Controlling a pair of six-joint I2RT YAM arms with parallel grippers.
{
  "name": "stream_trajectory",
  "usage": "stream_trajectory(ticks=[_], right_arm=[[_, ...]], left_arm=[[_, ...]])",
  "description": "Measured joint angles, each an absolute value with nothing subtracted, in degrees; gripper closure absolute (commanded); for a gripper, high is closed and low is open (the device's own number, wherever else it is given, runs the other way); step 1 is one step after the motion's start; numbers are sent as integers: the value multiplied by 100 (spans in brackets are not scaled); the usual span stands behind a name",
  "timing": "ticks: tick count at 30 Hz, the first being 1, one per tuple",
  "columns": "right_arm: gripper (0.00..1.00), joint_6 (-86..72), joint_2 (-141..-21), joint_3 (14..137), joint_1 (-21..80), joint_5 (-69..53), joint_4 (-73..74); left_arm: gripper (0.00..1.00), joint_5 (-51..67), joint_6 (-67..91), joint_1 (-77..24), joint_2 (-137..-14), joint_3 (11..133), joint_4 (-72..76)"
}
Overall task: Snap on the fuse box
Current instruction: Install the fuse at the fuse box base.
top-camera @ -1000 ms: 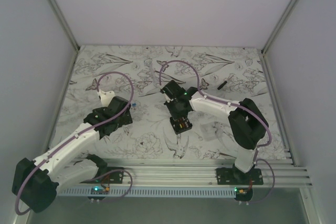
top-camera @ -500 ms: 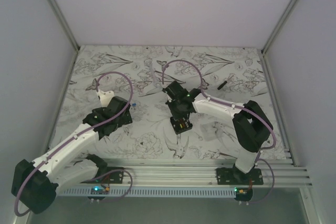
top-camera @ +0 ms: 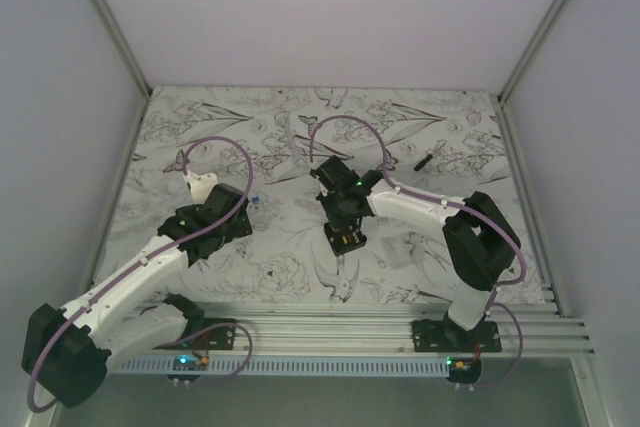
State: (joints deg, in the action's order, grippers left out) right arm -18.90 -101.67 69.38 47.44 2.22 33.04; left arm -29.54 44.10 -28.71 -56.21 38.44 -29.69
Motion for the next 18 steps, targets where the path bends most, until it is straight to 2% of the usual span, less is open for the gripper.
stream_trajectory(ticks=[18], right_arm=[[100, -1977, -10119, 6890, 4744, 180, 3179]], left_arm=[[0, -2943, 4410, -2845, -5618, 3844, -2969]])
